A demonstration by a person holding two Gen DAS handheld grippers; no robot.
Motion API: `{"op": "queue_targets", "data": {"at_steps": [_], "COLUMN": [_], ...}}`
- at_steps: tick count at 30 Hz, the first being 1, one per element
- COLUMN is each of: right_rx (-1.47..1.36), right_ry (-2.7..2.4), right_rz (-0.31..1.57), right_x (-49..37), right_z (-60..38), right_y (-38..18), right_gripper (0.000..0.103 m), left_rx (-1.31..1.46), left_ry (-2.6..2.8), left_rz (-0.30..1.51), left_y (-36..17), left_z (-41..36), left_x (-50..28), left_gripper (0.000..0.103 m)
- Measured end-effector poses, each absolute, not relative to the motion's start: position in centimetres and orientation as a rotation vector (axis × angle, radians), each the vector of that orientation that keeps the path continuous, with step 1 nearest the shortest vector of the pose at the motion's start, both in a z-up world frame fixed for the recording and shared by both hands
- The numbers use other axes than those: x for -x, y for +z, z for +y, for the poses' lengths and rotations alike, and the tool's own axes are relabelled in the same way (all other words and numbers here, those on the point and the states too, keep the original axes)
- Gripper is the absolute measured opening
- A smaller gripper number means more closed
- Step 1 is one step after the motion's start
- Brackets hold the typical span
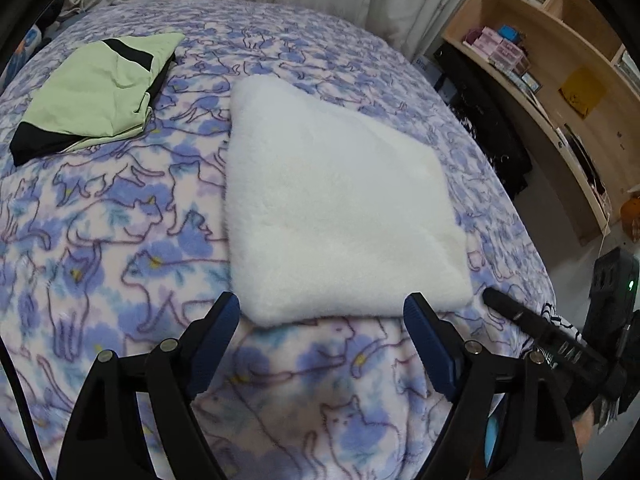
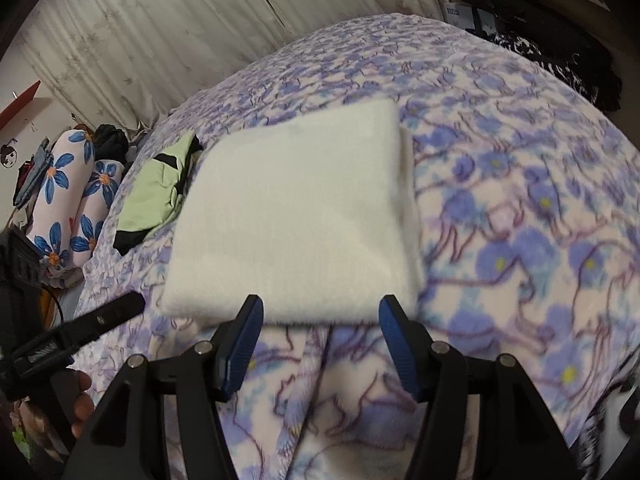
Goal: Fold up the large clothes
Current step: 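Grasp the bundle edge with the left tool and fold it over onto itself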
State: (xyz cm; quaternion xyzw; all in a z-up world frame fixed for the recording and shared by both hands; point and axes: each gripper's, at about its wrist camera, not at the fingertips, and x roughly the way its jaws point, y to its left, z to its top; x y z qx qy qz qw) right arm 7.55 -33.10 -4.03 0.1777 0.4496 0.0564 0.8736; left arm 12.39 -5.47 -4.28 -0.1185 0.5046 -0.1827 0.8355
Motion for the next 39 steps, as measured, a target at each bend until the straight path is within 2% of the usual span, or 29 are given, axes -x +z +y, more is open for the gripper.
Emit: {"op": "queue_targets", "data": {"at_steps": [7, 13, 16, 19, 20, 24, 26, 31, 33, 35, 39], "right_rx": [-0.432, -0.521, -0.547, -0.594, -0.618, -0.668, -0.694, -0.714, -0.712, -0.691, -0.608], "right_ry": [0.181, 0.2, 0.223, 0.243, 0.254, 0.313, 0.357, 0.464, 0.488, 0.497, 0.496], "right_rz": [0.96, 1.056, 1.088, 1.121, 1.128, 1.168, 1.166, 1.169, 1.19, 1.201, 1.206], "right_x": [-11.3, -16.5, -18.5, -20.1, -20.4, -21.5, -21.9, -23.6, -24.5, -24.9, -25.6], "right_z": [-36.6, -39.6, -40.4, -41.3, -41.5, -41.6, -41.5, -40.2, -39.2, -38.3, -36.8], "right_y": [-2.0, -4.5, -6.7, -9.3, -10.1, -13.2, -14.1, -15.3, -16.1, -16.3, -16.2], "right_gripper": [0.06, 0.061, 0.076, 0.077, 0.077, 0.077, 0.082, 0.084, 0.091, 0.103, 0.103], "left_rx": [0.243, 0.291, 0.306, 0.322, 0.311, 0.28, 0.276, 0.353, 0.377, 0.402, 0.418], "left_ry": [-0.423, -0.48, -0.512, -0.542, -0.536, -0.545, -0.546, -0.579, -0.593, -0.609, -0.634], "left_rz": [1.067, 1.119, 1.155, 1.186, 1.177, 1.155, 1.166, 1.213, 1.228, 1.241, 1.252], "left_y": [-3.1, -5.0, -6.9, -8.7, -8.9, -9.8, -10.6, -13.2, -13.9, -14.7, -15.3], "left_z": [-3.7, -3.3, -3.8, -4.4, -4.6, -5.2, -5.4, -5.6, -5.9, -6.2, -6.5], "left_x": [-16.4, -21.1, -22.8, -24.0, -24.1, -24.8, -25.3, -26.9, -27.4, -27.9, -28.5], "left_gripper": [0.083, 0.083, 0.083, 0.084, 0.089, 0.095, 0.095, 0.101, 0.103, 0.103, 0.103]}}
